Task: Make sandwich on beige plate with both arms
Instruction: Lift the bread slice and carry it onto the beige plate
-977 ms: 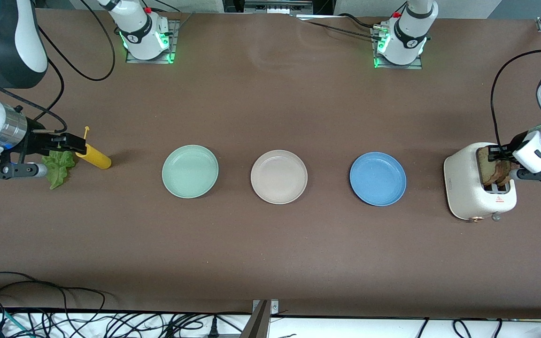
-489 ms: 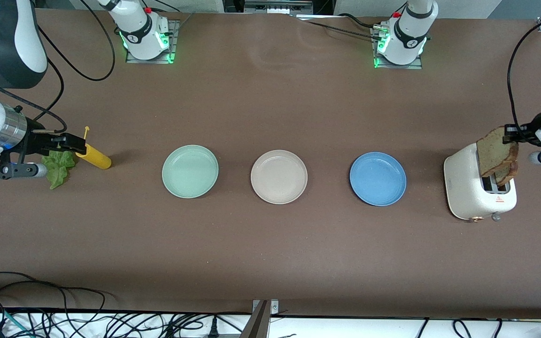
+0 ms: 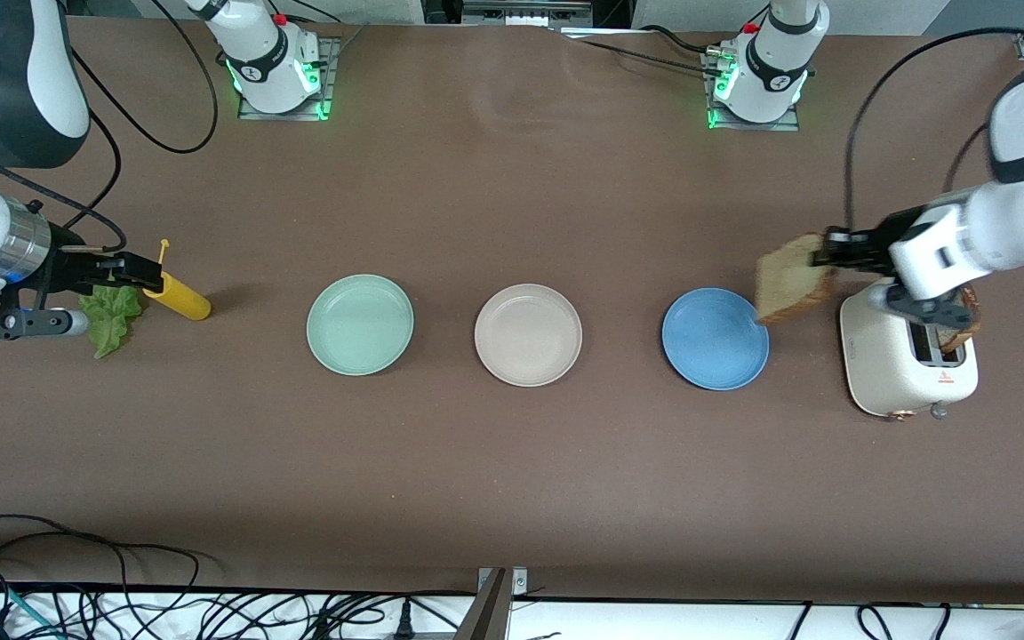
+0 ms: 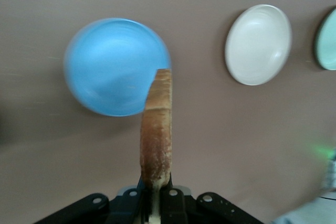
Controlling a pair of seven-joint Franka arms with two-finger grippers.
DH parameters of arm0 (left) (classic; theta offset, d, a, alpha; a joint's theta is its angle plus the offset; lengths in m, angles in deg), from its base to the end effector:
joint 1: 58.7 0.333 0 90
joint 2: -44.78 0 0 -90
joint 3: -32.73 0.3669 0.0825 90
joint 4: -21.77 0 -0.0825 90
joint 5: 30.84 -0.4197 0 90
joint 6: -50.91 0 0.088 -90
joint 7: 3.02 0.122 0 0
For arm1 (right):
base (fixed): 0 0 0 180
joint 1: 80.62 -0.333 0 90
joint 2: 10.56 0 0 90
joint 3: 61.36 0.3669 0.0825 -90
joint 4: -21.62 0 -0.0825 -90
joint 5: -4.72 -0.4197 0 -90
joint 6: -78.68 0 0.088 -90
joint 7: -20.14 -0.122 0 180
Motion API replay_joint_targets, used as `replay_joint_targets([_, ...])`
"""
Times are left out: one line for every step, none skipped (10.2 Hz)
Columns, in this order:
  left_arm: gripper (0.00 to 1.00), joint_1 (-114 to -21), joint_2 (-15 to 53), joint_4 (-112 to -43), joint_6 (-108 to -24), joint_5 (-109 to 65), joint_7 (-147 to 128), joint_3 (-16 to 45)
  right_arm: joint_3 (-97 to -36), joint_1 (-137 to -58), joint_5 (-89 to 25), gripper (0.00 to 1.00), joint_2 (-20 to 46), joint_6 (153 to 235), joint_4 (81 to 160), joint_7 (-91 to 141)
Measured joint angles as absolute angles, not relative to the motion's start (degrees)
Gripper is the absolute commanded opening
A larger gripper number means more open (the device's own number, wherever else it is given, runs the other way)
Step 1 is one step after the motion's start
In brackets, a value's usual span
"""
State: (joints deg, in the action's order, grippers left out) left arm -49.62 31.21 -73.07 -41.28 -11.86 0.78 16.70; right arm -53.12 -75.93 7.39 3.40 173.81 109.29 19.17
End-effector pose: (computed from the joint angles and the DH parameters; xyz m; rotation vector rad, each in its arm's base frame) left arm 0.6343 -0.1013 0.4883 2.7239 -0.1773 -0.3940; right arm 0.6690 0.0264 0.5356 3.1202 0.0772 -0.1724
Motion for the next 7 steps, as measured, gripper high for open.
replay_joint_targets([0.0,-53.0,28.6,-72.6,-44.1,-8.8,-2.4,16.6,-53.1,-75.9,7.4,1.0,3.4,173.8,109.3,19.2])
replay_joint_targets([0.0,-56.4,25.6,-71.3,-46.4,-6.3,-4.8,16.5,-53.1,-75.9,7.4,1.0,3.4,173.8,109.3,19.2])
replay_joint_targets([0.0,-59.6,22.3,-69.4,-48.4,-3.3,-6.3,16.5,-53.1,-75.9,7.4,1.0,3.4,173.8,109.3,19.2])
replay_joint_targets([0.0,-61.8,18.7,-67.6,-51.1,0.6,-6.9,16.4,-53.1,-75.9,7.4,1.0,3.4,173.8,109.3,19.2])
replay_joint_targets([0.0,-62.9,15.3,-66.2,-53.9,4.1,-6.7,16.4,-53.1,-75.9,7.4,1.0,3.4,173.8,109.3,19.2])
replay_joint_targets([0.0,-63.8,12.3,-65.2,-56.1,7.2,-6.0,16.4,-53.1,-75.9,7.4,1.0,3.4,173.8,109.3,19.2])
replay_joint_targets([0.0,-64.6,9.6,-64.8,-57.5,10.6,-4.3,16.4,-53.1,-75.9,7.4,1.0,3.4,173.8,109.3,19.2])
